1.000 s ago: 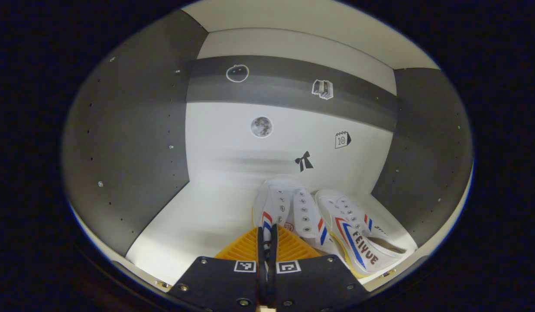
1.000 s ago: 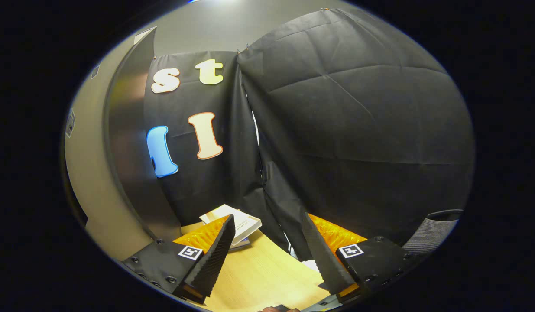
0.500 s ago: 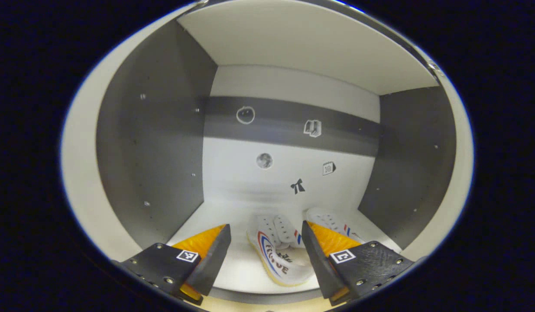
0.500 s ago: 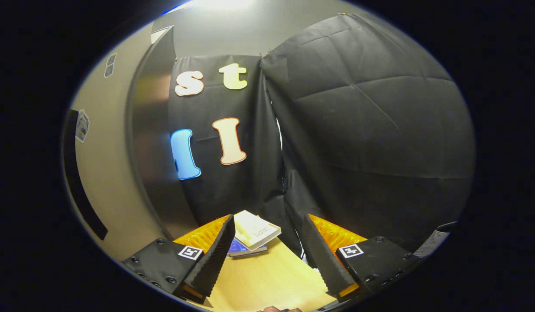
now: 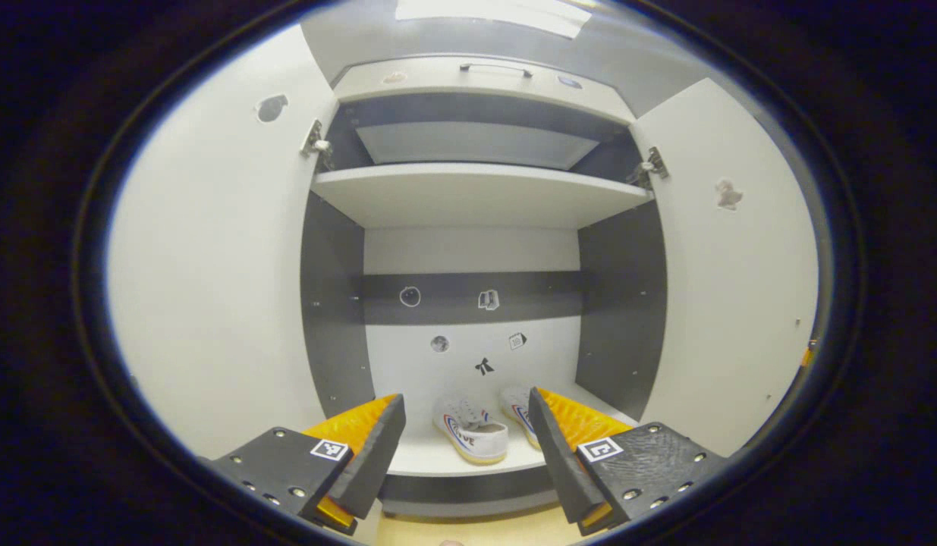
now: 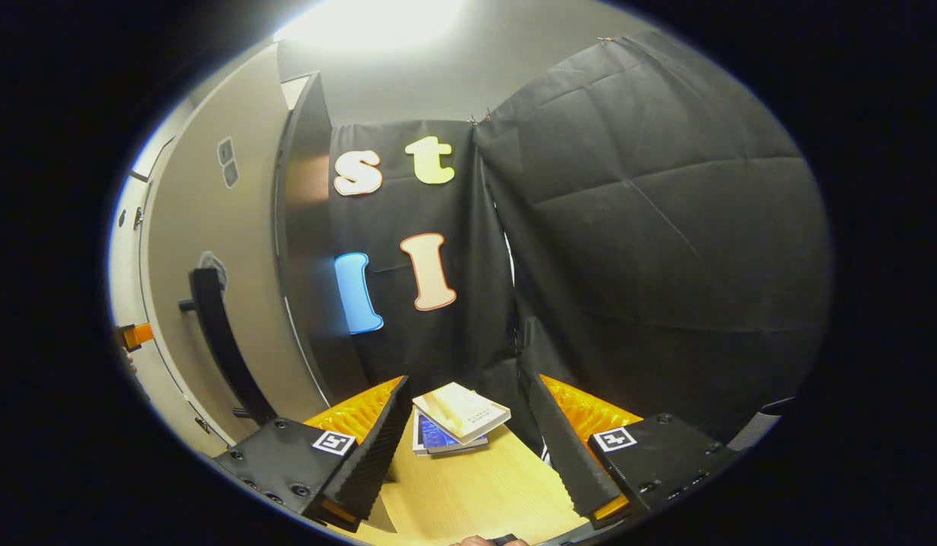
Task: Grab one shoe with the right hand and put it into the shoe cabinet, grab the other shoe with the left hand and put it into the shoe cabinet; then close the right door with the right hand and the left door with the left hand.
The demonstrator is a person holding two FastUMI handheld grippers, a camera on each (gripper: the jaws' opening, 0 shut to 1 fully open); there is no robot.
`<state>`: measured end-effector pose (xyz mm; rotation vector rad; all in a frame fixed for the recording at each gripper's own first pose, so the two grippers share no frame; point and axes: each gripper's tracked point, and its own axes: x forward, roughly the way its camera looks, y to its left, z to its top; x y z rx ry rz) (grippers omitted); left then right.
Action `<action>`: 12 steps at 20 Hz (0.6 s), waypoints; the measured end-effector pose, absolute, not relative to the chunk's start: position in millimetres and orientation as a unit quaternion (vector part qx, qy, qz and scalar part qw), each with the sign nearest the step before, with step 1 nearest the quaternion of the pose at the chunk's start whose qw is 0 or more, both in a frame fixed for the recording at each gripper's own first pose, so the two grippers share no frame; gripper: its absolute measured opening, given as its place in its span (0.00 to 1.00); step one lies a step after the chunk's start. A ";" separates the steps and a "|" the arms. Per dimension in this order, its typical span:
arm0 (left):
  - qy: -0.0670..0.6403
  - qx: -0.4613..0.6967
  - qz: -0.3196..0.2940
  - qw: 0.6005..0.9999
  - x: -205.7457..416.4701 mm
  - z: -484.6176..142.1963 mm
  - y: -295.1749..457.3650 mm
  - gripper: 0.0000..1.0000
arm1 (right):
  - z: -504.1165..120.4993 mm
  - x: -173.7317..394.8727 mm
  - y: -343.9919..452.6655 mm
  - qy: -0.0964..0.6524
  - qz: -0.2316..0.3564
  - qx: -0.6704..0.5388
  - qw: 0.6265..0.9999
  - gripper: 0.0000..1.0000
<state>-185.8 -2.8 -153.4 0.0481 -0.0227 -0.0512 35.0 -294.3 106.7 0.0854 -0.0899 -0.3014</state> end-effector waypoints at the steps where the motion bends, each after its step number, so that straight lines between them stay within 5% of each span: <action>1: -0.021 0.029 -0.023 0.999 -201.7 -148.7 -2.0 0.89 | 110.6 30.5 -292.5 -0.045 -0.146 0.032 0.988 0.98; 12: -0.013 0.019 0.022 0.999 -346.7 -196.2 29.2 0.93 | 154.3 34.4 -243.1 -0.054 -0.063 -0.046 0.995 0.98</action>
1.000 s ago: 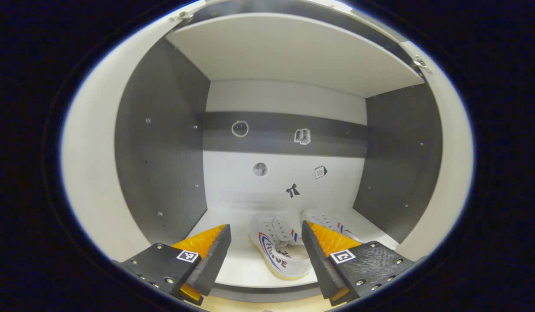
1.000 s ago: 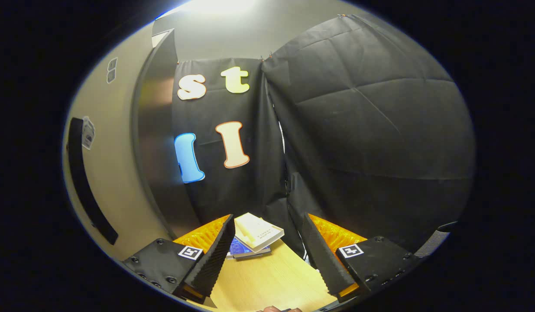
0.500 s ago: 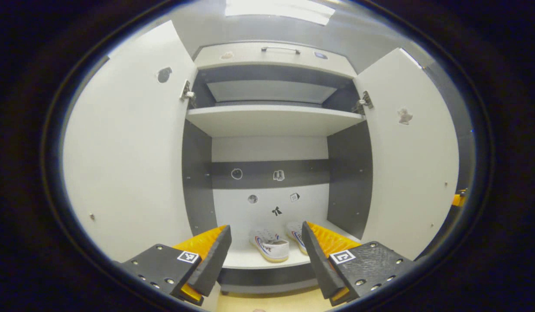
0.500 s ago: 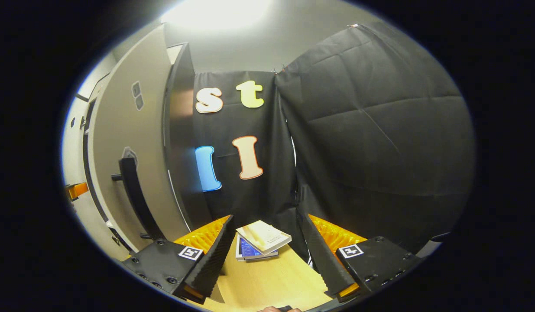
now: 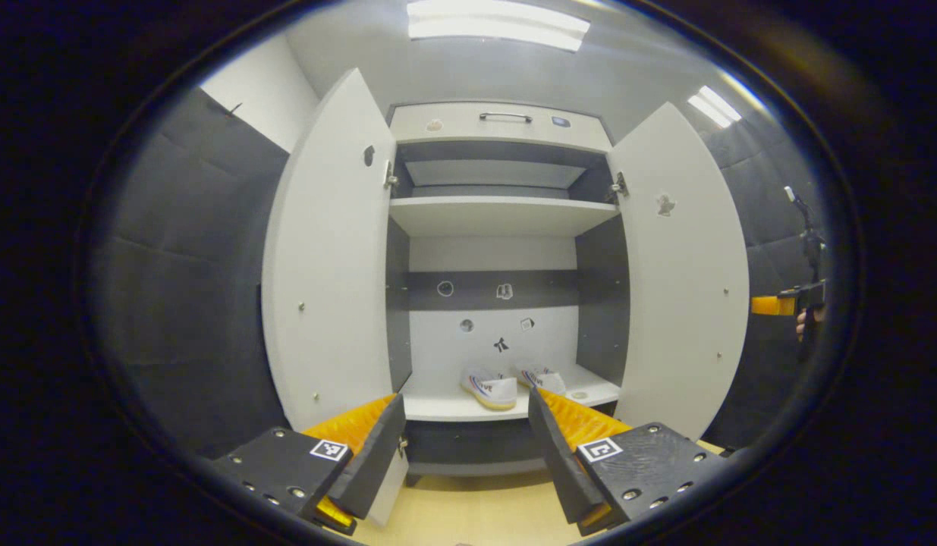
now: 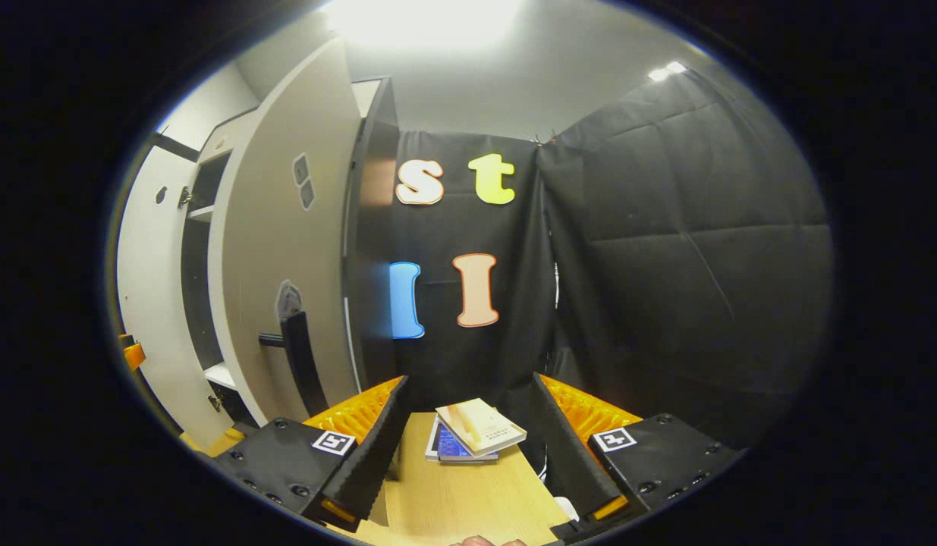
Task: Grab one shoe with the right hand and put it into the shoe cabinet, grab the other shoe with the left hand and put it into the shoe cabinet; then close the right door with the right hand and the left door with the left hand.
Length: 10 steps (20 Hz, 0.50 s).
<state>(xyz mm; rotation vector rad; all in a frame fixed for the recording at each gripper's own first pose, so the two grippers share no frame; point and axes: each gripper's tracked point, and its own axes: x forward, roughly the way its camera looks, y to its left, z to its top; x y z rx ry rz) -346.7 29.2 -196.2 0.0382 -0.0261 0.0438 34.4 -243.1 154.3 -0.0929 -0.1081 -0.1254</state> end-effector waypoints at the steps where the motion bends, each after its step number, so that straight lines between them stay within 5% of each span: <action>1: -0.004 0.014 0.028 1.000 -358.2 -205.2 35.8 0.93 | 154.9 36.9 -234.3 -0.054 -0.052 -0.052 0.996 0.98; 3: 0.015 -0.001 0.044 0.999 -382.7 -223.1 51.3 0.93 | 151.5 30.3 -218.2 -0.049 -0.032 -0.054 0.997 0.92; 6: 0.037 -0.026 0.069 0.997 -413.8 -243.0 78.4 0.93 | 157.5 31.3 -201.0 -0.055 -0.022 -0.035 0.998 0.99; 10: 0.037 -0.037 0.102 0.993 -444.0 -251.5 115.7 0.93 | 154.1 32.9 -192.5 -0.042 -0.030 -0.035 0.998 0.92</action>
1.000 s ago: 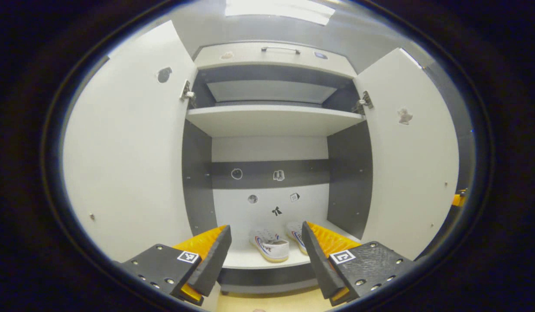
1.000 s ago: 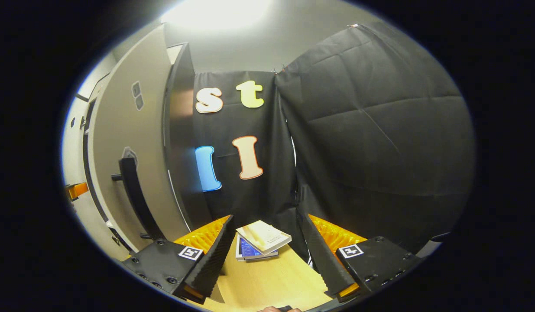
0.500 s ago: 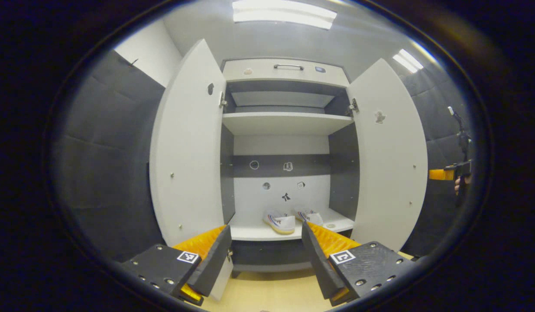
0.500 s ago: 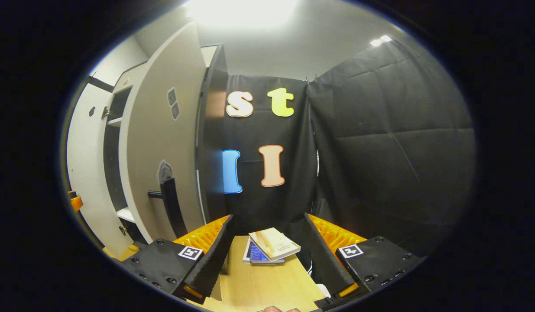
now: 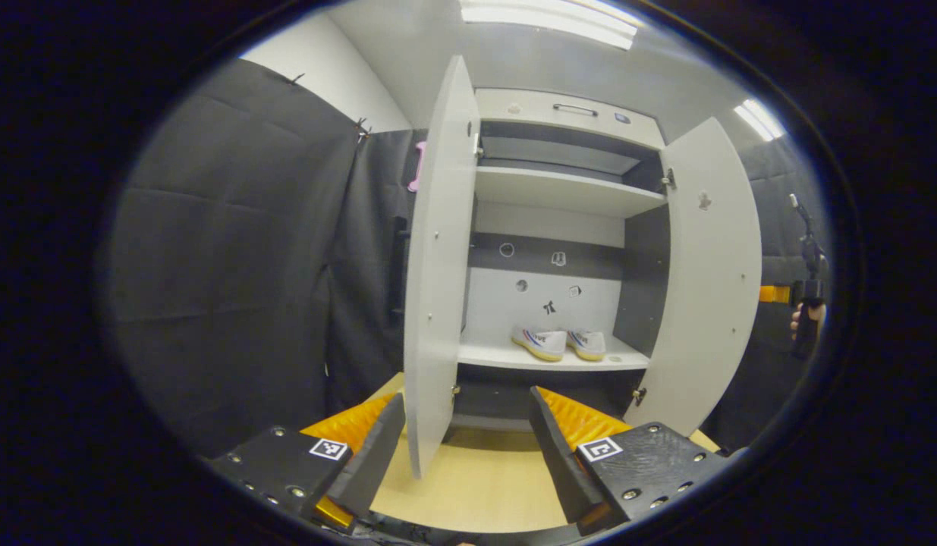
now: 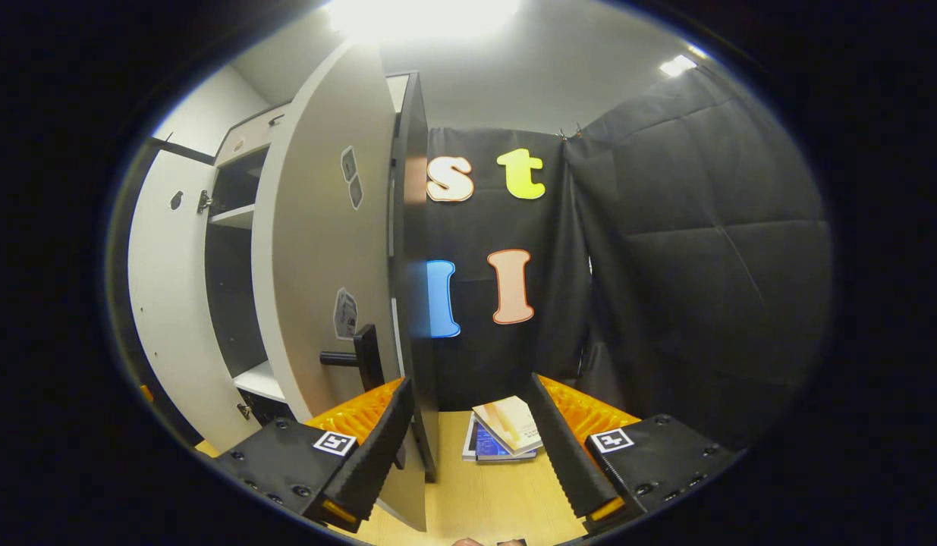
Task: Grab one shoe with the right hand and put it into the shoe cabinet, grab the other shoe with the left hand and put it into the shoe cabinet; then close the right door with the right hand and the left door with the left hand.
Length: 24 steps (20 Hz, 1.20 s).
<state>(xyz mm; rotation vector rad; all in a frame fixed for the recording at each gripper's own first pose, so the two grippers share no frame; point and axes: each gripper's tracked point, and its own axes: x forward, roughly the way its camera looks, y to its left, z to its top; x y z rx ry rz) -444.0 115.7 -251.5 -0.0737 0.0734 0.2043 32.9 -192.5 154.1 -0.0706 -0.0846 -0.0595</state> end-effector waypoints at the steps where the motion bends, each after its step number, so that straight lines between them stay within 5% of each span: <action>1: 0.035 -0.037 0.112 0.992 -449.6 -252.5 124.7 0.89 | 157.8 32.9 -185.4 -0.044 -0.030 -0.049 0.997 0.96; 5: 0.033 -0.055 0.144 0.988 -466.4 -260.8 161.3 0.89 | 154.9 29.6 -165.0 -0.048 -0.029 -0.071 0.996 0.95; 6: 0.031 -0.059 0.148 0.987 -467.5 -262.3 168.2 0.97 | 153.2 29.1 -157.1 -0.046 -0.024 -0.062 0.997 0.94; 11: 0.045 -0.031 0.180 0.982 -472.7 -276.2 204.4 0.89 | 154.9 29.7 -118.9 -0.050 -0.017 -0.091 0.994 0.94; 12: 0.047 -0.037 0.183 0.981 -473.2 -277.2 206.1 0.96 | 153.0 30.5 -110.2 -0.047 -0.009 -0.089 0.995 0.94; 18: 0.047 -0.020 0.204 0.978 -474.2 -280.4 221.1 0.93 | 148.9 61.1 -40.5 -0.031 0.080 -0.046 0.995 0.88; 24: 0.032 0.001 0.216 0.976 -438.6 -250.7 246.5 0.97 | 161.6 89.3 -5.5 -0.043 0.125 -0.039 0.990 0.97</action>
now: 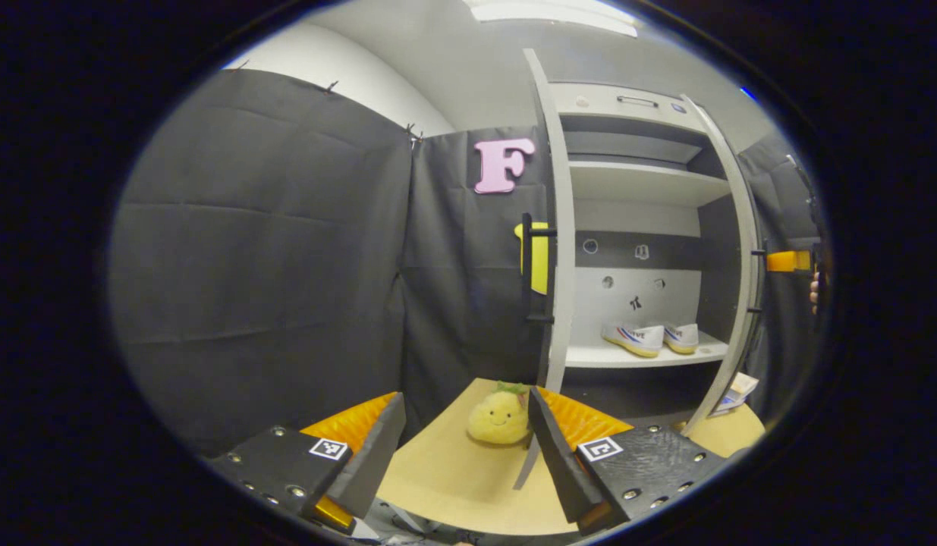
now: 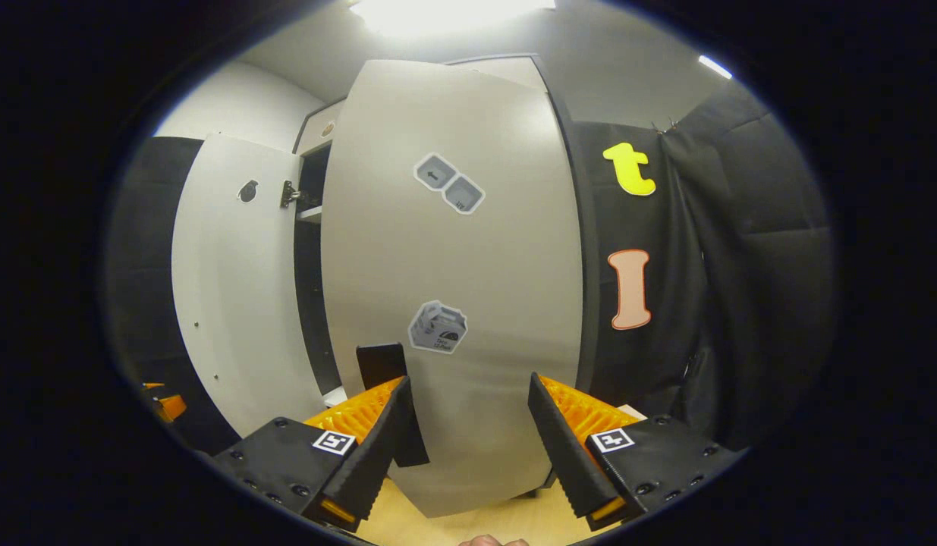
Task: Grab one shoe with the right hand and put it into the shoe cabinet, grab the other shoe with the left hand and put it into the shoe cabinet; then close the right door with the right hand and the left door with the left hand.
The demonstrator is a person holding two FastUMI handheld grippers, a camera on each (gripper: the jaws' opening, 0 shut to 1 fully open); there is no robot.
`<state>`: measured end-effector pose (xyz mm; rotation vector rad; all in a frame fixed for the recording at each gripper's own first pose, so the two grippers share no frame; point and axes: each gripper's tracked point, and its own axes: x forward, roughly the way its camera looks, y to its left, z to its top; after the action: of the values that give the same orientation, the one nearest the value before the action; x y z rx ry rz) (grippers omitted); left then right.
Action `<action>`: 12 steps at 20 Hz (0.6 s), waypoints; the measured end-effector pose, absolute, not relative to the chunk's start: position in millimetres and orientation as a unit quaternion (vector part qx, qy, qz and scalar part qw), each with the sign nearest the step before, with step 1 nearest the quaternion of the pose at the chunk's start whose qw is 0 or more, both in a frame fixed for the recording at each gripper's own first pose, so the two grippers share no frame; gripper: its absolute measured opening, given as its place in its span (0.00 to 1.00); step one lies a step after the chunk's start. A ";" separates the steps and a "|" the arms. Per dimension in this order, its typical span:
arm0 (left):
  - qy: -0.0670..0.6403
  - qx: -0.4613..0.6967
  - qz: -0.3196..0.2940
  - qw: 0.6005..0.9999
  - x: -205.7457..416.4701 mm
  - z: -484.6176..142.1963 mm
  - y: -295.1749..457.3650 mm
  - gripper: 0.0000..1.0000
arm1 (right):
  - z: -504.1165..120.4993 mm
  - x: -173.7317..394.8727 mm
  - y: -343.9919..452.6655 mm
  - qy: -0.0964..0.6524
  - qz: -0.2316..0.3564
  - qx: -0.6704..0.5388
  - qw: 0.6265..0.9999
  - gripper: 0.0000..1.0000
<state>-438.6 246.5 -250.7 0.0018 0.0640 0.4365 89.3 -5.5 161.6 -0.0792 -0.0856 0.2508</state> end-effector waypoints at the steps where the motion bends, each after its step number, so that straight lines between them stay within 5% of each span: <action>1: 0.028 -0.005 0.222 0.975 -432.3 -242.7 251.5 0.93 | 156.0 88.2 -8.6 -0.036 0.122 -0.040 0.991 0.97; 9: 0.005 0.051 0.185 0.981 -364.6 -177.0 285.5 0.89 | 135.6 105.1 -81.9 -0.025 0.091 0.022 0.995 0.92; 11: -0.002 0.063 0.171 0.983 -350.0 -167.1 292.6 0.89 | 131.3 107.9 -102.8 -0.030 0.081 0.045 0.995 0.98; 12: -0.005 0.060 0.166 0.984 -344.0 -163.1 295.7 0.96 | 128.8 108.3 -113.0 -0.029 0.072 0.055 0.995 0.98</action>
<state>-344.0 295.7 -163.1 0.1206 -0.0099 0.3344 108.3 -113.0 128.8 0.1102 -0.0589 0.1442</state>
